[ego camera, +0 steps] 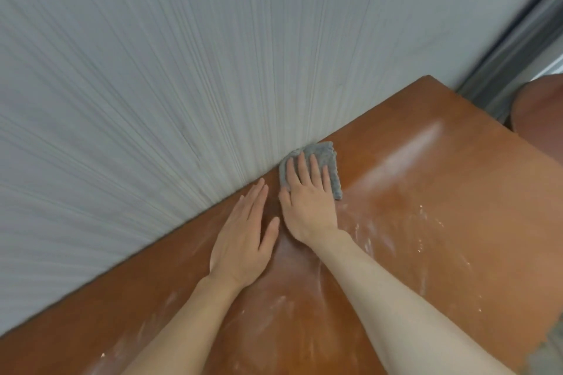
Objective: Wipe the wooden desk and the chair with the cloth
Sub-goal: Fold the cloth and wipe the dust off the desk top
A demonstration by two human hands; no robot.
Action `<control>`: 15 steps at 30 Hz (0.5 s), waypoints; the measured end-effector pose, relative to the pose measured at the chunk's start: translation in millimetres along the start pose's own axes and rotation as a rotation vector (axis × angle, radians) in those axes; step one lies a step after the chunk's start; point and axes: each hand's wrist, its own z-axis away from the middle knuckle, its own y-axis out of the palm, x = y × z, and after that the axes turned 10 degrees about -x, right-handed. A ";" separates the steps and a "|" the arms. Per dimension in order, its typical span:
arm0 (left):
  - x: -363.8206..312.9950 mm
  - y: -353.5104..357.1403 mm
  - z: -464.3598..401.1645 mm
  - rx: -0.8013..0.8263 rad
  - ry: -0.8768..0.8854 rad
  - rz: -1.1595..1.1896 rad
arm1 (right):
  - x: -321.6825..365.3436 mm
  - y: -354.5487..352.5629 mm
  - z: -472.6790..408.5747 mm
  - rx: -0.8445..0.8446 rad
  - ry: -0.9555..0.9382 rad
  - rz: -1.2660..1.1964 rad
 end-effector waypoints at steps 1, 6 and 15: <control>0.2 -0.1 0.5 -0.005 0.002 0.010 | 7.1 1.8 7.8 0.014 -0.049 -0.006; 1.4 1.3 1.2 0.007 -0.003 0.043 | 6.1 0.9 24.4 0.088 -0.200 -0.090; -3.6 -3.0 4.8 0.045 0.023 -0.094 | -112.6 -35.4 19.8 -0.022 0.110 0.050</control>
